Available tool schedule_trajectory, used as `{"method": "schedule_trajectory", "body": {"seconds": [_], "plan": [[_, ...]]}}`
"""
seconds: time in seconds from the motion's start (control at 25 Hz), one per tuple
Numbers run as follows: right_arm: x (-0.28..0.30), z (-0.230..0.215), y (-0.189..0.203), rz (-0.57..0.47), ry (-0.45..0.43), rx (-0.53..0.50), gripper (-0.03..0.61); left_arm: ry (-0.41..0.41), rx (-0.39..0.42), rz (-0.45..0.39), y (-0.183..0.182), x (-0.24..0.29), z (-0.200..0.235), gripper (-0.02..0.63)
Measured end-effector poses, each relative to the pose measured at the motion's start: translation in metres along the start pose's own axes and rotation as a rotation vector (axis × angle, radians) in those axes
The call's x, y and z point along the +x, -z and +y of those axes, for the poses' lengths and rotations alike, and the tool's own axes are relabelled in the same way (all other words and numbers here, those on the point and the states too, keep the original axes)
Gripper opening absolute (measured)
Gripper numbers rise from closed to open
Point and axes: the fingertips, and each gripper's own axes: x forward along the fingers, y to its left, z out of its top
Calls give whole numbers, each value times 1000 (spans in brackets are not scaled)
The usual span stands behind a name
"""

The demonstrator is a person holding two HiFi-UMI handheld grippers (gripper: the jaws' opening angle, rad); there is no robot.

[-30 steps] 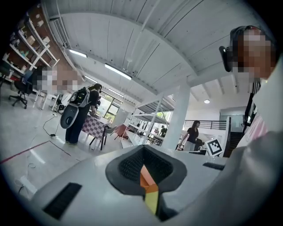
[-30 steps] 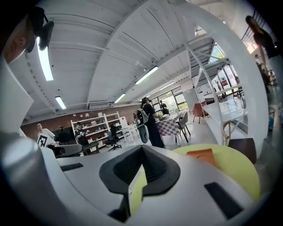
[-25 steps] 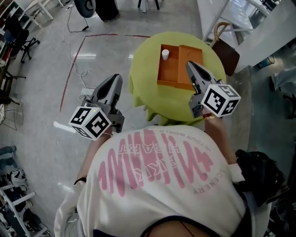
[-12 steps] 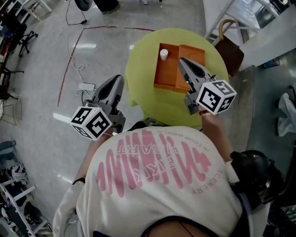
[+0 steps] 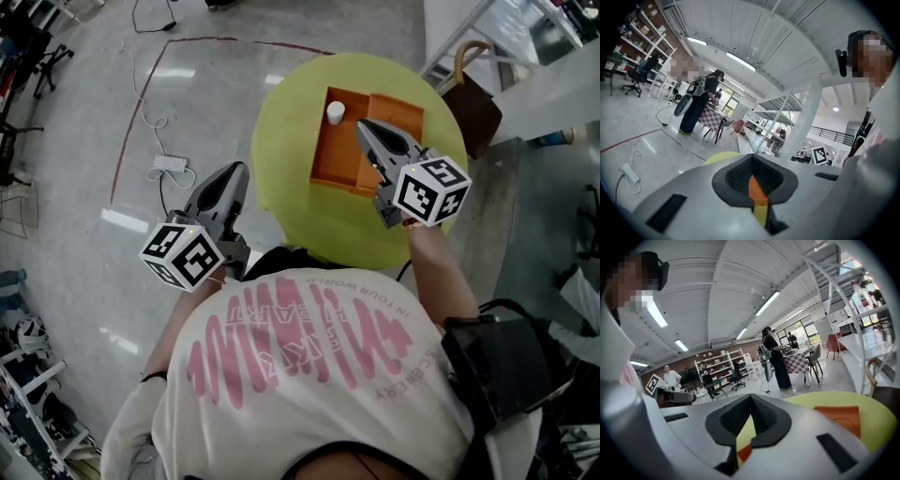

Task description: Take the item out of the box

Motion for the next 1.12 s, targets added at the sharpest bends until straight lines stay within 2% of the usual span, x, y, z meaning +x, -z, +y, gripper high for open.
{"method": "schedule_trajectory", "body": {"seconds": [0.28,0.56,1.12], "plan": [[34,-45,23,193,25,-213,5,-79,-68,34,13,12,28,7],[61,-73,41,352,11,-257,5,-122,-107,55,25,17,45,8],[101,-85,71,576,-94,-454,5,-188,-147,91,42,11,71,8]]}}
